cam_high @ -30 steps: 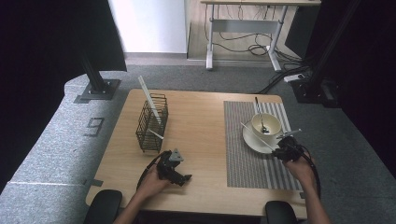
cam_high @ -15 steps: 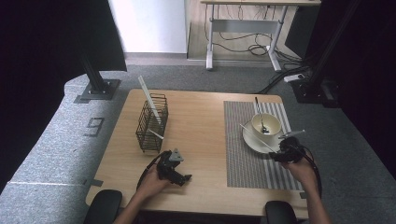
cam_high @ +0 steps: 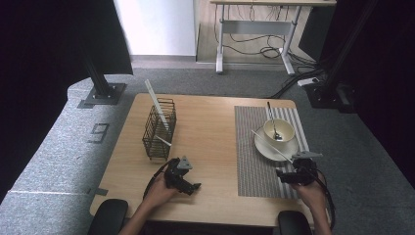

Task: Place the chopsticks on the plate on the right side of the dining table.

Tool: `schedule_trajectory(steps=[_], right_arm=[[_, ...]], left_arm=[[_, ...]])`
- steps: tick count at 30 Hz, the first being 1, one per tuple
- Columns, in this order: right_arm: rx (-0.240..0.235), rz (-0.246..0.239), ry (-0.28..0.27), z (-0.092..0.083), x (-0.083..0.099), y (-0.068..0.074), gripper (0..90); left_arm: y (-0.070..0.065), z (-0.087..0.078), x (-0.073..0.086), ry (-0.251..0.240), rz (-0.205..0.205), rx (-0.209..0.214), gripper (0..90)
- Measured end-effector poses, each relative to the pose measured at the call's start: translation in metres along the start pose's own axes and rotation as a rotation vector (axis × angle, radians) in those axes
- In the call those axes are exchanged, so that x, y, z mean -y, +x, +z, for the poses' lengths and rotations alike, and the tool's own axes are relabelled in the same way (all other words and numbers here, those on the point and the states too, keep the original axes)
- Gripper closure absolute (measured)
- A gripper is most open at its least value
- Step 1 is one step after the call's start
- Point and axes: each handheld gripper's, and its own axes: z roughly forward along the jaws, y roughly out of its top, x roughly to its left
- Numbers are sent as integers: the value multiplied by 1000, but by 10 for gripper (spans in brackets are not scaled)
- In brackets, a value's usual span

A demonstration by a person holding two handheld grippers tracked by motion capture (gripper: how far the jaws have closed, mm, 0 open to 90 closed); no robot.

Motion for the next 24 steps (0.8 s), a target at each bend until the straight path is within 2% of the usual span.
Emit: schedule_trajectory(steps=[3,10,14,17,24], right_arm=[[-9,18,-26,4,5,6,15],[28,-19,-2,15,11,15,0],[15,-3,-17,17,15,14,9],[17,-9,-22,19,15,12,13],[22,-19,-6,26,14,1,15]], left_arm=[[0,0,0,0,0,0,0],[0,0,0,0,2,0,0],[0,0,0,1,3,2,0],[0,0,0,1,4,3,0],[1,1,-1,-1,6,6,0]])
